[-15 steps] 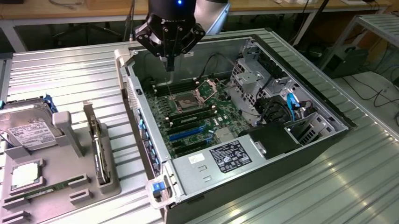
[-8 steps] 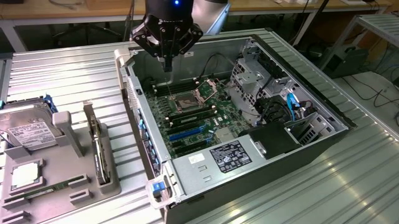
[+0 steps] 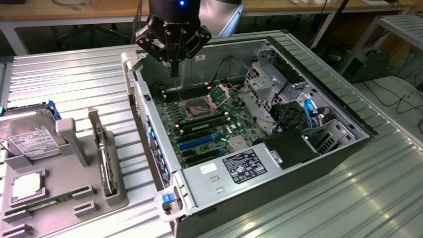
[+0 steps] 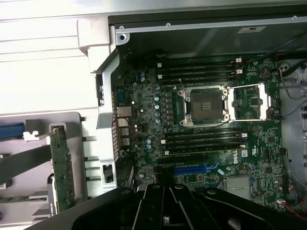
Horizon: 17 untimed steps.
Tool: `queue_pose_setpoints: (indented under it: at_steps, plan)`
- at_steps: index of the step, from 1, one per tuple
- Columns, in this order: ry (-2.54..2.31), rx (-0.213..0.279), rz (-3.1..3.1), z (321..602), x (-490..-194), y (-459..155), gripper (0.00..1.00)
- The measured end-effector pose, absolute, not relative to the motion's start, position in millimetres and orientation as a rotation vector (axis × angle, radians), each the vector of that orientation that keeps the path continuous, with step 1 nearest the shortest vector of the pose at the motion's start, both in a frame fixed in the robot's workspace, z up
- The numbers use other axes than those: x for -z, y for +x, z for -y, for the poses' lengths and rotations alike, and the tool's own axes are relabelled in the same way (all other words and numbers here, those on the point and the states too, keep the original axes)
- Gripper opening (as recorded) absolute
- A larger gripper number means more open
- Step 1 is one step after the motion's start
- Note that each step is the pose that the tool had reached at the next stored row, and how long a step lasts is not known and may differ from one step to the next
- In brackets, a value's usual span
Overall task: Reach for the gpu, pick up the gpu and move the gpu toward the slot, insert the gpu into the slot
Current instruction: 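Reach for the gpu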
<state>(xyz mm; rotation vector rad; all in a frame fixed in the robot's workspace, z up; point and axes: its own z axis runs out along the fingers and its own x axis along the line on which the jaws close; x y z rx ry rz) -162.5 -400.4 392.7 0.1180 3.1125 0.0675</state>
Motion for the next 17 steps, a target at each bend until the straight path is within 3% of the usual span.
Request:
queue_pose_setpoints:
  at_steps: [17]
  plan:
    - [0.118,-0.067,-3.113,401.5,-392.1,-176.1,0.11]
